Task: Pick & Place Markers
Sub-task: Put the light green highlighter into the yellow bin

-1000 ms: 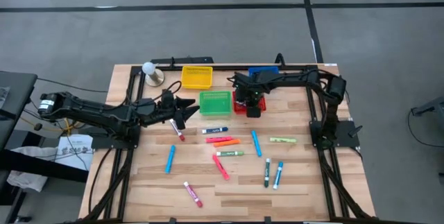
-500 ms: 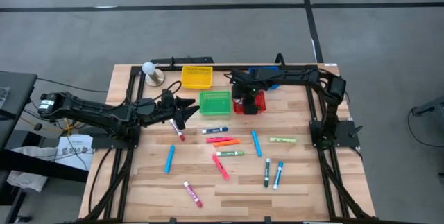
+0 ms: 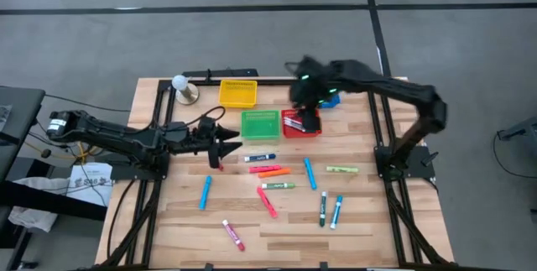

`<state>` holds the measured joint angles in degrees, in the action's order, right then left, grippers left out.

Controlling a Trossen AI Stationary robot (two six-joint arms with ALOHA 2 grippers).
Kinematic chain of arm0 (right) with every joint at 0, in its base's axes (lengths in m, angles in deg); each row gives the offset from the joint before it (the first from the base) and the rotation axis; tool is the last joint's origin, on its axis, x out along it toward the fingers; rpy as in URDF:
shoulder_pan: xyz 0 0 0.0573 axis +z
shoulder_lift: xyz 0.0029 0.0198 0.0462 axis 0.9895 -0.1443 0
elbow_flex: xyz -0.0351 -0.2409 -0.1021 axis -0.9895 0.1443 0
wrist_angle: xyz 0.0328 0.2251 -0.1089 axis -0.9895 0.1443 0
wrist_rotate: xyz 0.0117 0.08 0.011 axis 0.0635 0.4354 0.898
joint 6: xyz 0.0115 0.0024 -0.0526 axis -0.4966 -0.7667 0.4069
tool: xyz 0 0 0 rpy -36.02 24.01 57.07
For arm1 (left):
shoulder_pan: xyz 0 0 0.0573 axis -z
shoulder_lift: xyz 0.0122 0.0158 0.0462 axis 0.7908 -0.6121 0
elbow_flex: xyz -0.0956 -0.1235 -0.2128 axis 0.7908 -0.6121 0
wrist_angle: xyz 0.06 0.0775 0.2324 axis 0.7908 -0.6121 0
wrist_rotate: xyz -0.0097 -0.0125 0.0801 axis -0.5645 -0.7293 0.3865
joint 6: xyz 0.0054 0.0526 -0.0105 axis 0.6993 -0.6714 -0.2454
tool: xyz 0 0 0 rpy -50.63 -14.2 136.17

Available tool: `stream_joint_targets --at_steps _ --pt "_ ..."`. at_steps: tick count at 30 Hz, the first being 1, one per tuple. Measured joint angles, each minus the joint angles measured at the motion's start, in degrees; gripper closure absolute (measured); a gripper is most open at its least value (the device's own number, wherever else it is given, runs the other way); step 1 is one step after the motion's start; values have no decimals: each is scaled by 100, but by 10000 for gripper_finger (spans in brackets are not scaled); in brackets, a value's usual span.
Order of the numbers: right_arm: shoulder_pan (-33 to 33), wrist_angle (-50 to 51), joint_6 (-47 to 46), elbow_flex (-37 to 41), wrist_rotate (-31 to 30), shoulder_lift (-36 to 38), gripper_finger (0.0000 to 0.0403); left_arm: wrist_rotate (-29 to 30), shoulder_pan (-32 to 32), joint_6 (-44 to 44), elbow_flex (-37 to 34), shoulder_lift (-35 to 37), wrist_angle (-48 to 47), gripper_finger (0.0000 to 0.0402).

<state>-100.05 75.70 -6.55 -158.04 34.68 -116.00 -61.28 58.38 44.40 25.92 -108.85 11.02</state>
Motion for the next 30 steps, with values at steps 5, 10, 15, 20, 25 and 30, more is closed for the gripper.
stream_joint_targets --at_steps 5,10,15,20,25,30 --pt "75 57 -496 168 462 1114 255 -18 193 1 0 0 1 158" --pt "417 86 -1251 533 431 2180 255 -16 381 3 0 0 2 158" --pt "986 604 -2357 1016 276 2931 255 -13 513 3 0 0 2 158" --pt "1678 1220 -3521 1649 -354 3288 255 -12 545 3 0 0 2 158" --pt "2250 1395 -4256 2380 -507 3335 255 -5 545 35 0 0 4 158" --pt "2588 1309 -4350 3093 -823 3194 255 -7 544 77 0 0 5 158"
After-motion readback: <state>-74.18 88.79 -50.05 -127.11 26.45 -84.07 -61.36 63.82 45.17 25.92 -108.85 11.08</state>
